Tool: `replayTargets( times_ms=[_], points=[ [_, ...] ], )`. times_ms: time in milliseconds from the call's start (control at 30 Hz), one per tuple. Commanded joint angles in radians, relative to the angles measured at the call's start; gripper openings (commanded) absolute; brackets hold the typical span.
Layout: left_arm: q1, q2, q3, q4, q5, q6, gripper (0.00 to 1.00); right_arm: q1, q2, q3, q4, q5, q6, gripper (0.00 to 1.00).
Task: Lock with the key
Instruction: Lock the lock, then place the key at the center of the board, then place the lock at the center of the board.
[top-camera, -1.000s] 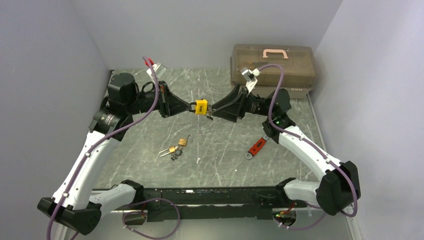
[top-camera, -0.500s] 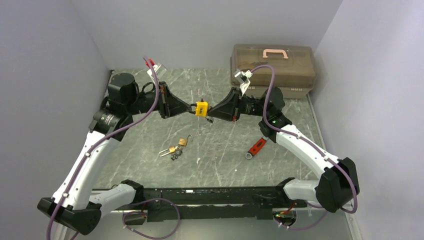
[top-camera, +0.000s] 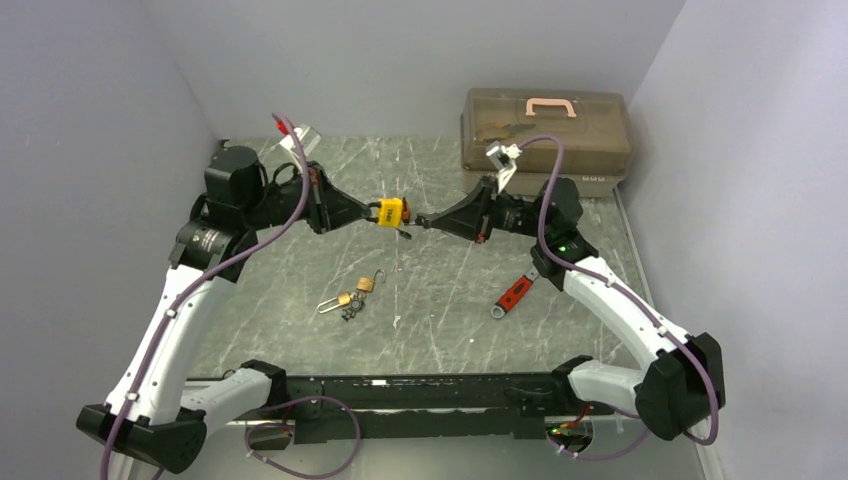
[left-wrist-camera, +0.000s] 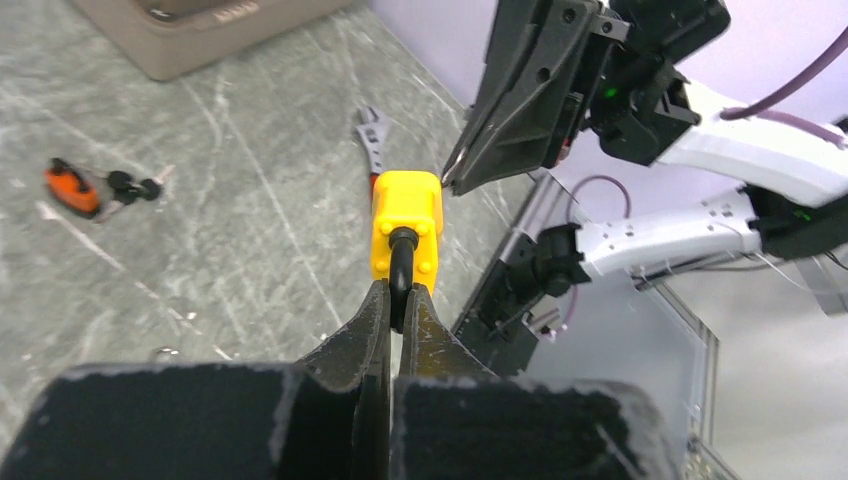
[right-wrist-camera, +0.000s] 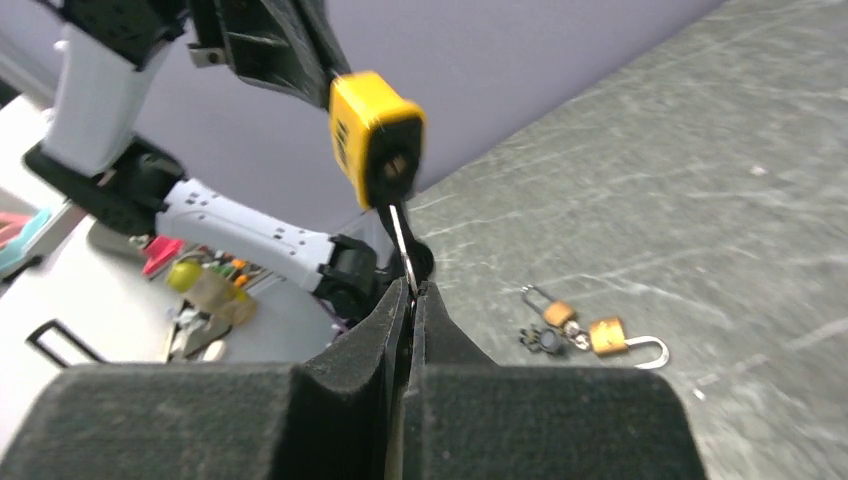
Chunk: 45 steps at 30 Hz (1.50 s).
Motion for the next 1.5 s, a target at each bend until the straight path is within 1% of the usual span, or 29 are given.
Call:
replayTargets(
  times_ms=[0,67,133,167,200,267,367,433,533,567,733,867,967,1033,1100,1133,1167,1233,1267,1300,1400,1467],
  points=[
    [0.054,-0.049,0.045,0.031,-0.019,0.019,0.0,-0.086,-0.054,-0.073,0.019,0.016,0.0,0.0],
    [0.06,-0.047,0.034,0.043,-0.017,0.012,0.0,-0.106,-0.064,-0.099,0.024,0.019,0.006,0.0],
    [0.061,-0.033,0.011,0.062,-0.022,-0.007,0.0,-0.109,-0.066,-0.096,-0.054,0.069,-0.047,0.0],
    [0.058,-0.02,-0.005,0.069,-0.028,-0.014,0.0,-0.106,-0.063,-0.084,-0.149,0.139,-0.084,0.0],
    [0.05,-0.004,-0.024,0.077,-0.035,-0.024,0.0,-0.103,-0.058,-0.078,-0.207,0.19,-0.11,0.0],
    [0.01,0.03,-0.065,0.1,-0.086,-0.038,0.0,-0.102,-0.046,-0.081,-0.282,0.316,-0.125,0.0],
    [-0.071,0.096,-0.106,0.143,-0.187,-0.056,0.0,-0.101,-0.013,-0.09,-0.372,0.501,-0.118,0.0],
    [-0.109,0.155,-0.142,0.224,-0.21,-0.109,0.0,-0.1,0.028,-0.089,-0.428,0.619,-0.113,0.0],
    [-0.172,0.28,-0.153,0.302,-0.252,-0.15,0.0,-0.099,0.093,-0.098,-0.472,0.748,-0.089,0.0],
    [-0.188,0.346,-0.142,0.314,-0.265,-0.158,0.0,-0.1,0.116,-0.101,-0.479,0.78,-0.078,0.0],
    [-0.22,0.589,-0.095,0.434,-0.258,-0.231,0.0,-0.1,0.258,-0.091,-0.495,0.872,-0.038,0.0],
    [-0.23,0.737,-0.043,0.479,-0.236,-0.256,0.0,-0.102,0.336,-0.075,-0.499,0.904,-0.037,0.0],
    [-0.232,0.823,-0.011,0.5,-0.206,-0.274,0.0,-0.102,0.383,-0.065,-0.5,0.911,-0.034,0.09],
    [-0.231,0.859,0.009,0.495,-0.202,-0.273,0.0,-0.102,0.402,-0.063,-0.494,0.906,-0.035,0.12],
    [-0.232,0.89,0.029,0.478,-0.2,-0.264,0.06,-0.103,0.415,-0.061,-0.488,0.899,-0.038,0.18],
    [-0.232,0.904,0.046,0.463,-0.2,-0.258,0.11,-0.101,0.421,-0.057,-0.491,0.897,-0.04,0.2],
    [-0.232,0.914,0.059,0.446,-0.201,-0.249,0.17,-0.101,0.429,-0.05,-0.496,0.894,-0.042,0.23],
    [-0.232,0.923,0.073,0.415,-0.209,-0.234,0.36,-0.1,0.432,-0.035,-0.51,0.888,-0.049,0.33],
    [-0.232,0.92,0.076,0.39,-0.217,-0.226,0.44,-0.096,0.43,-0.027,-0.524,0.895,-0.055,0.41],
    [-0.231,0.911,0.077,0.381,-0.222,-0.214,0.48,-0.094,0.423,-0.02,-0.532,0.901,-0.061,0.44],
    [-0.224,0.861,0.072,0.312,-0.273,-0.169,0.68,-0.072,0.396,0.007,-0.586,0.937,-0.087,0.61],
    [-0.212,0.811,0.062,0.265,-0.303,-0.144,0.78,-0.039,0.38,0.034,-0.626,0.982,-0.111,0.68]
  ],
)
